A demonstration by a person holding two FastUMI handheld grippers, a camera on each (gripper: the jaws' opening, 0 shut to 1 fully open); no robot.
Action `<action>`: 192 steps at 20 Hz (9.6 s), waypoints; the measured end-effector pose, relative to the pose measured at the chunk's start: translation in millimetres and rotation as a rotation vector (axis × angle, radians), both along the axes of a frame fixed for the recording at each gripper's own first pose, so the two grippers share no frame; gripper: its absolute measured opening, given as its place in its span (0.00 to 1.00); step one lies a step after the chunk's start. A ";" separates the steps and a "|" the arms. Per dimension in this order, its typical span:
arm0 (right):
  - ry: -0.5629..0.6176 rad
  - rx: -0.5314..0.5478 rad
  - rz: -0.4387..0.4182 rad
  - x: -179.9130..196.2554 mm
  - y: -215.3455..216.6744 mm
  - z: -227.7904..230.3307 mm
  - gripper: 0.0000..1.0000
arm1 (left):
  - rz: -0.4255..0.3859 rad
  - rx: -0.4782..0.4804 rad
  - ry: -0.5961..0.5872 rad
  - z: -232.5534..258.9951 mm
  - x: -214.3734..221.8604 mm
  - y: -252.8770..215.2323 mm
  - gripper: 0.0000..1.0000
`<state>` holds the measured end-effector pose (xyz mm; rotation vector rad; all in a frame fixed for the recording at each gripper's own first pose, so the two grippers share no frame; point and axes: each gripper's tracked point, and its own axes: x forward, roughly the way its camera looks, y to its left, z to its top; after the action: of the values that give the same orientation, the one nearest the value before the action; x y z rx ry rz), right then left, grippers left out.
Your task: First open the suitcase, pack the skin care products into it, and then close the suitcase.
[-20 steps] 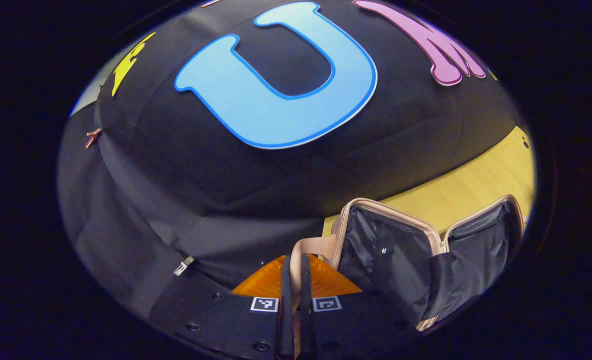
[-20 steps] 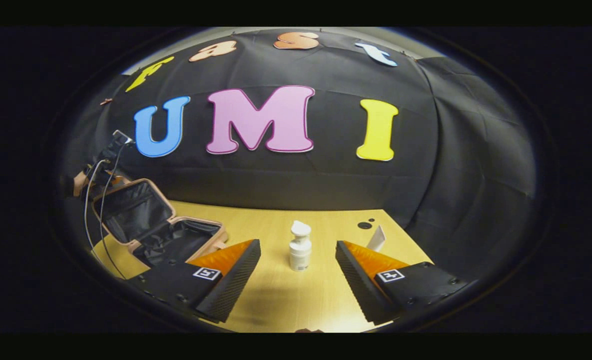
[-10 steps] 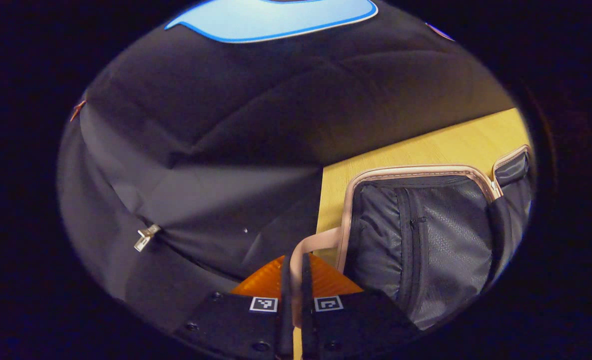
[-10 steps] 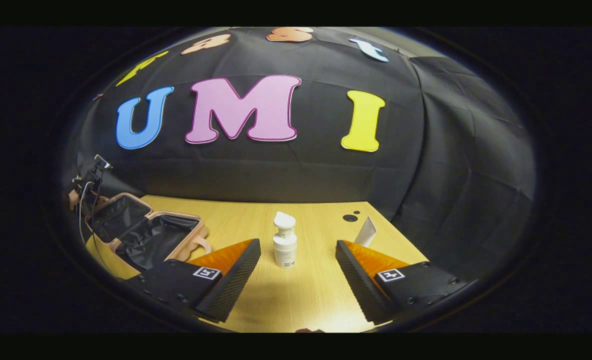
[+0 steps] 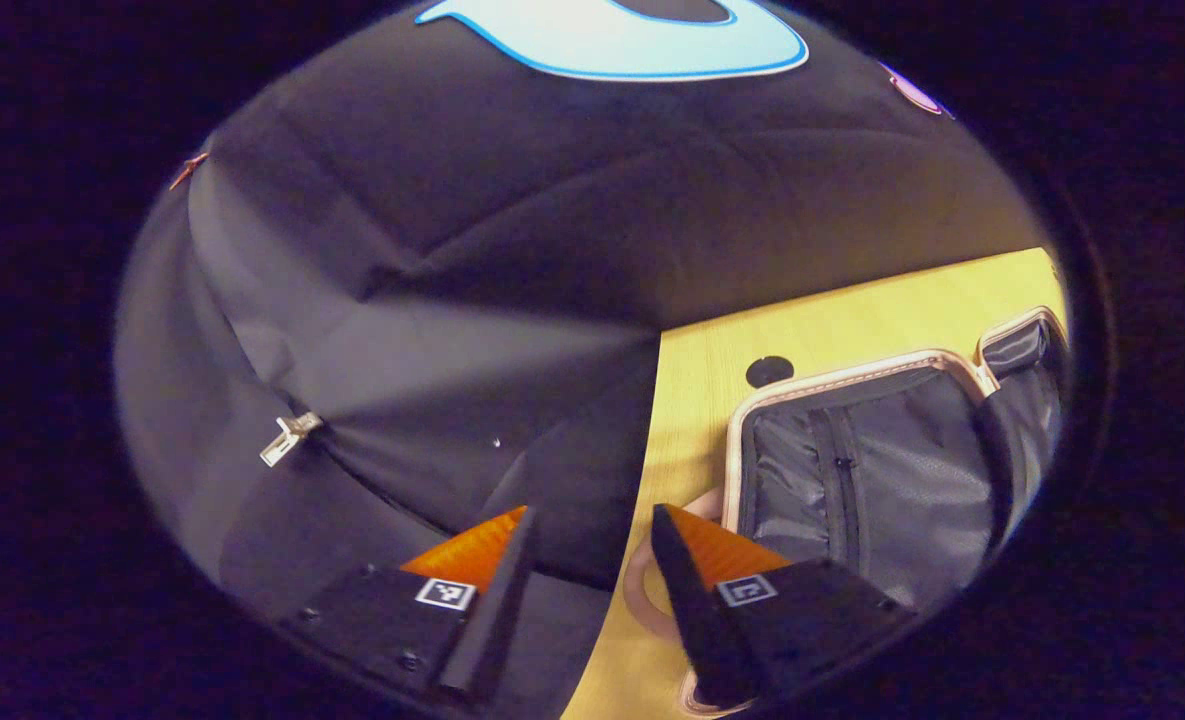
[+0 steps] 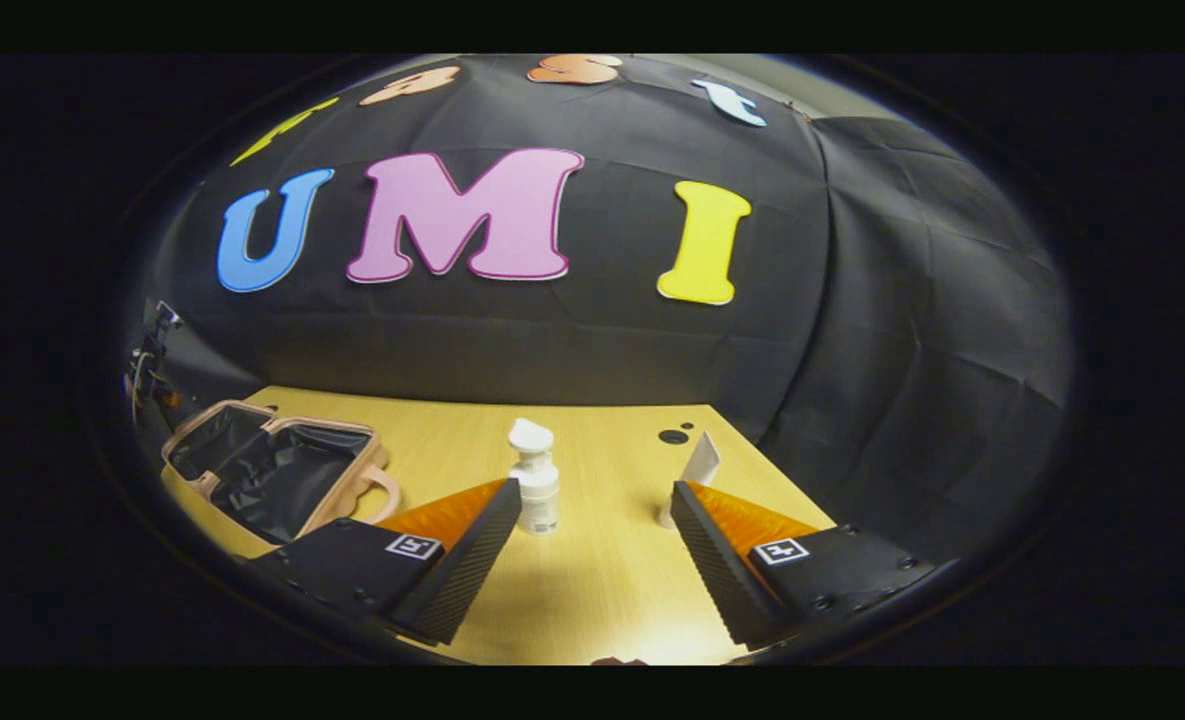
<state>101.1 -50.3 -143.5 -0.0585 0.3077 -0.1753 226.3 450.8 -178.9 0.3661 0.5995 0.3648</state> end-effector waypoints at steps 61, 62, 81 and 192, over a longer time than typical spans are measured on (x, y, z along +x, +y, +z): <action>0.178 0.140 -0.154 154.8 -139.4 -175.9 0.72 | -0.666 -0.522 -0.157 -10.6 -14.0 -680.7 0.64; 0.197 0.149 -0.153 154.2 -139.8 -180.3 0.60 | -0.660 -0.521 -0.156 -9.9 -17.9 -676.9 0.64; 0.007 0.112 0.301 104.1 44.9 -37.6 0.41 | -0.292 -0.444 -0.115 18.1 -51.5 -434.1 0.64; 0.322 0.139 0.352 27.5 210.1 -15.7 1.00 | 0.114 -0.648 -0.106 -0.3 -16.4 -19.5 0.11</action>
<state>128.6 159.8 -159.2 -0.0027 0.6232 0.2079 209.9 431.3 -179.2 -0.3074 0.6021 0.2784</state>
